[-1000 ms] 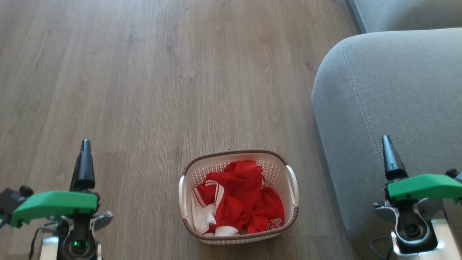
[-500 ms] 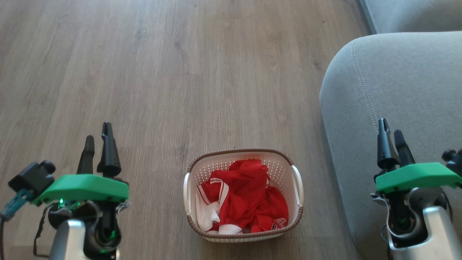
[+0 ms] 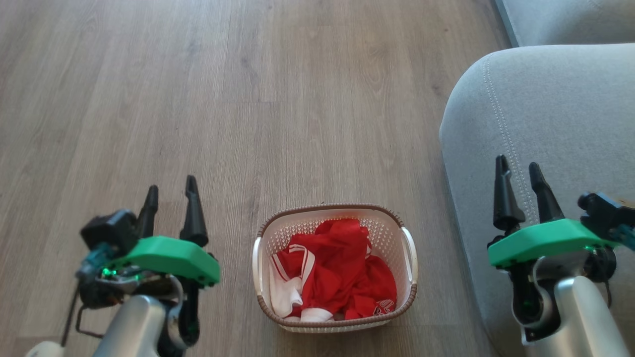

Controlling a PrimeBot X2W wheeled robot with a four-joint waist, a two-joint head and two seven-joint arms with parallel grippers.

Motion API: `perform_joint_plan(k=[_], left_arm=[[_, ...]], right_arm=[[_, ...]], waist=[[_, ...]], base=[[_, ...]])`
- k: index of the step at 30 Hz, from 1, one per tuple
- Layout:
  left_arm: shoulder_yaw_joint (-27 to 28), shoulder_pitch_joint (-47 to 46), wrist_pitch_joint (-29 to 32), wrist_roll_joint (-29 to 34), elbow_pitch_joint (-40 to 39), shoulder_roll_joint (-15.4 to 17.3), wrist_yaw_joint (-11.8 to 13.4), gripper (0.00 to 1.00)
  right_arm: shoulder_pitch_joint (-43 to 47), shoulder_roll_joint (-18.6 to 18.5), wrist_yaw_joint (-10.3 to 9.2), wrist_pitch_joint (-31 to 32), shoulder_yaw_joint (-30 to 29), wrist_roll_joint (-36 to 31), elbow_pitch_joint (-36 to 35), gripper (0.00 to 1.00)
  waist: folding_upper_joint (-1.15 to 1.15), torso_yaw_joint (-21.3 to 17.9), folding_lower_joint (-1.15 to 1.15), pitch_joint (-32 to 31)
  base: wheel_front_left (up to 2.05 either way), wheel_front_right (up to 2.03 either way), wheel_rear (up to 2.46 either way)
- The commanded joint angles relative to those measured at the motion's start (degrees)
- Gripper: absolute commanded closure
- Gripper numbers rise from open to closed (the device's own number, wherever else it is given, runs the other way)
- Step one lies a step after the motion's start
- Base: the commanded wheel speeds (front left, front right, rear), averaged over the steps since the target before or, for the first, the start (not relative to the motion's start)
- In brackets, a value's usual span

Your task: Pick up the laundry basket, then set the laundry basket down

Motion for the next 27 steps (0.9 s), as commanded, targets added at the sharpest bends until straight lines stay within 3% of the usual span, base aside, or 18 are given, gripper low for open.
perform_joint_plan(k=[1,4,7,12,19,27], left_arm=[[-0.7,-4.15,-1.01,2.6,-1.4,1.9,1.52,0.0],[-2.98,-4.8,-1.35,4.45,-0.65,2.96,2.71,0.0],[-7.48,-6.07,-2.02,7.55,0.83,4.58,5.51,0.0],[-12.45,-7.35,-2.87,9.81,3.66,5.94,7.4,0.0],[-15.17,-8.33,-4.03,11.0,7.8,5.98,7.37,0.0],[-13.95,-8.59,-5.38,14.31,7.34,4.86,7.21,0.0]], right_arm=[[-3.3,-0.54,0.25,-0.89,1.42,-3.14,-2.23,0.0],[-3.3,-0.56,0.25,-1.23,2.08,-5.24,-1.89,0.0],[-3.36,-0.59,0.26,-1.9,3.99,-9.73,-0.04,0.0],[-3.69,-0.62,0.27,-2.74,5.74,-14.36,2.9,0.0],[-4.49,-0.67,0.29,-3.9,6.99,-18.47,4.6,0.0],[-5.22,-0.73,0.3,-5.24,7.65,-21.41,4.93,0.0]], waist=[[0.0,0.0,0.0,-0.05],[0.0,0.01,0.0,-0.1],[0.0,0.07,0.0,-0.25],[0.0,0.21,0.0,-0.45],[0.0,0.35,0.0,-0.58],[0.0,0.54,0.0,-0.52]], base=[[0.0,0.0,0.0],[0.0,0.0,0.0],[0.0,0.0,0.0],[0.0,0.0,0.0],[0.0,0.0,0.0],[0.0,0.0,0.0]])
